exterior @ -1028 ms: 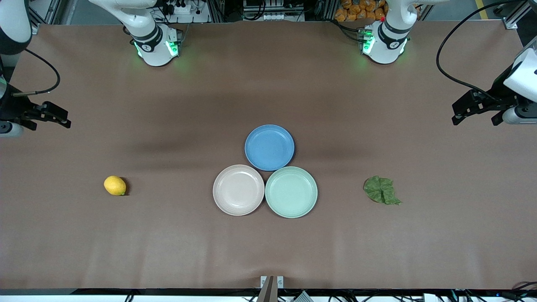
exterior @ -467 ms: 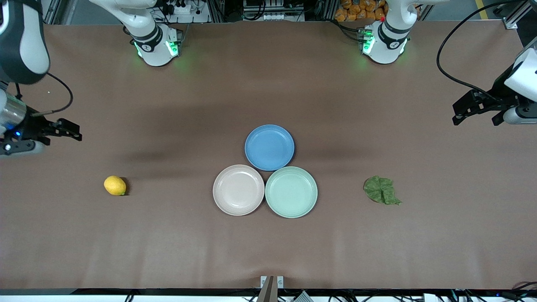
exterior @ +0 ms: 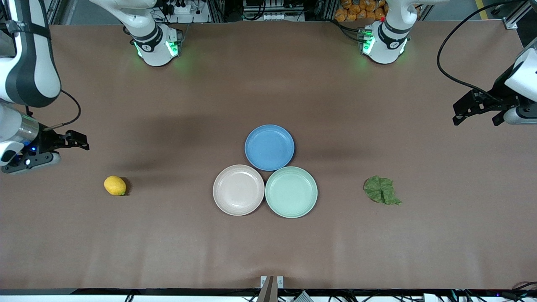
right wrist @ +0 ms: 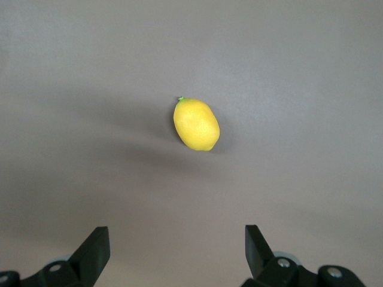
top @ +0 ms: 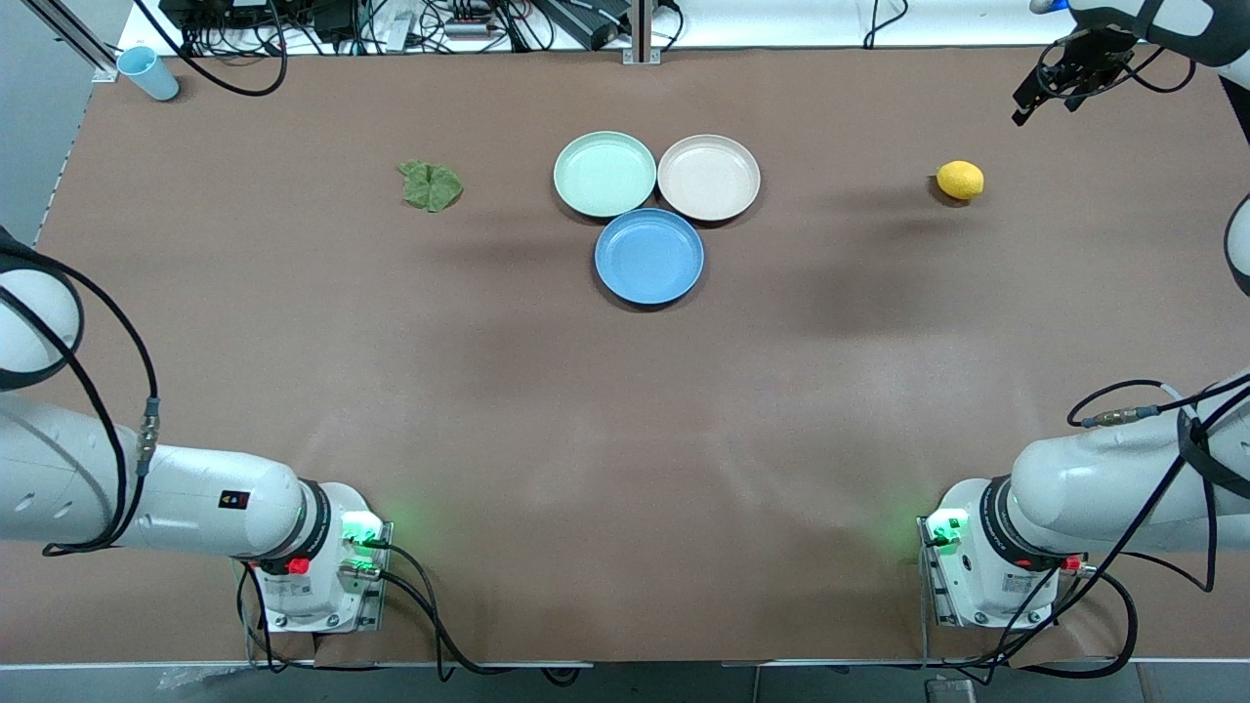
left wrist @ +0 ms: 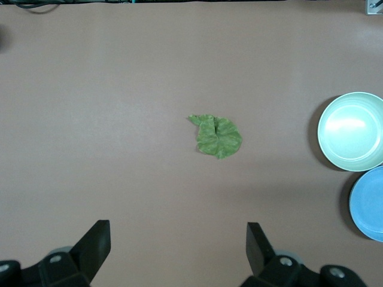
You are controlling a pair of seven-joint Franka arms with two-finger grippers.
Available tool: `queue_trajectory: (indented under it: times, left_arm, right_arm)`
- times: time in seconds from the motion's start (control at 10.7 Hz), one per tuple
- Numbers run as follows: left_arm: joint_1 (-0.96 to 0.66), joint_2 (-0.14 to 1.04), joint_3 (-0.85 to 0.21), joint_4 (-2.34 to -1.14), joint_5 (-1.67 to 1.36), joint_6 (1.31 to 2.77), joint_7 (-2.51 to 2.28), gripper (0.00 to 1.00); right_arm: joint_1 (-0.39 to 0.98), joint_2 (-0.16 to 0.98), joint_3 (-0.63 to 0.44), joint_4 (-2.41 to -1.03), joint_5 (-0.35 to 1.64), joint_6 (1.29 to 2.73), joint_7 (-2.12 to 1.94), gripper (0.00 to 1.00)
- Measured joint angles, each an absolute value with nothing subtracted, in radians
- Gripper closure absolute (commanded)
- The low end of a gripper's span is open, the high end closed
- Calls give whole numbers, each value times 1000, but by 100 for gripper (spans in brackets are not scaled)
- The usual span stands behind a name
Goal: Place lemon and lettuce in plates
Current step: 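Lower the right gripper onto the lemon while the left gripper approaches the lettuce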
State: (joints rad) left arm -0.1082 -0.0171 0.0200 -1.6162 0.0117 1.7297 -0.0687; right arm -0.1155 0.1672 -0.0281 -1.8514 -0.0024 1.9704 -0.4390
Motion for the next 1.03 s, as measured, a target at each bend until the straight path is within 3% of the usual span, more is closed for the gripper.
queue_trajectory:
  times: [1.03]
  left_arm:
    - [-109, 45, 19, -1615, 12, 1728, -69, 0]
  right_arm:
    - [-127, 333, -30, -1852, -3, 2140, -569, 0]
